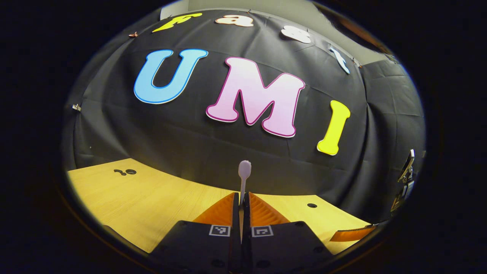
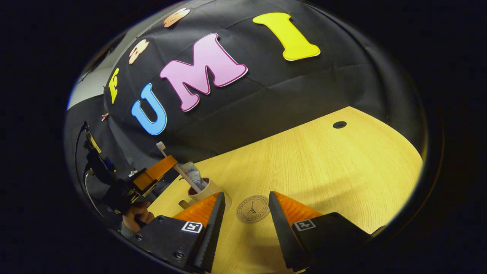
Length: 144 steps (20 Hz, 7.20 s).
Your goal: Put the toothbrush and toothpaste on the desktop into the cup, then pick up the cup and place it on the coaster on the desktop.
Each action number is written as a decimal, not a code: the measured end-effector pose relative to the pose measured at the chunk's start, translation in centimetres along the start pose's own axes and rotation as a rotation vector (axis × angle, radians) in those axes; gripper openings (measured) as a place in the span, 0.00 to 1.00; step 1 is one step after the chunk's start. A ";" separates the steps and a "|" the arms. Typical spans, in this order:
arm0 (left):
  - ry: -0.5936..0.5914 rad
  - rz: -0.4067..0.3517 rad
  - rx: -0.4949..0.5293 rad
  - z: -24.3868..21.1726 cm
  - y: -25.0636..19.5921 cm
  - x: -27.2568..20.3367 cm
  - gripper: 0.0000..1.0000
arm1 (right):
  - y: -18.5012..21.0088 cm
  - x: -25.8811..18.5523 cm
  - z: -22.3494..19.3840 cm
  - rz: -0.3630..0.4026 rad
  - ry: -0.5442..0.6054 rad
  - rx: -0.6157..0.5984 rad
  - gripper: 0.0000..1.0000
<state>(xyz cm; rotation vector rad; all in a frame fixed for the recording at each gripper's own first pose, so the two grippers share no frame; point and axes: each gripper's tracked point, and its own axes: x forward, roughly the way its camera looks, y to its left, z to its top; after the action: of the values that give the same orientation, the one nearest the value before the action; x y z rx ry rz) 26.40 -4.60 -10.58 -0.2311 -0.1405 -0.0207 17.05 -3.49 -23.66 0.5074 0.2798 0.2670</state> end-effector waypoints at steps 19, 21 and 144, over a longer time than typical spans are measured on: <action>0.260 -0.031 0.069 -6.2 -0.2 -4.0 0.64 | 0.2 -0.2 0.6 -0.001 0.047 0.084 0.71; 0.303 -0.027 0.089 -6.3 0.1 -4.8 0.59 | 0.5 -0.5 0.7 0.003 0.065 0.080 0.71; 0.675 -0.091 0.237 1.2 -4.5 -11.7 0.79 | 4.1 -14.4 2.9 -0.103 0.218 0.036 0.90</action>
<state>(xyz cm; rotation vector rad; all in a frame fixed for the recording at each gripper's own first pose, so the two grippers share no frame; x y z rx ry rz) 14.47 -8.63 -10.11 0.0276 0.5172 -0.1693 3.86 -5.91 -16.26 0.4978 0.5224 0.2172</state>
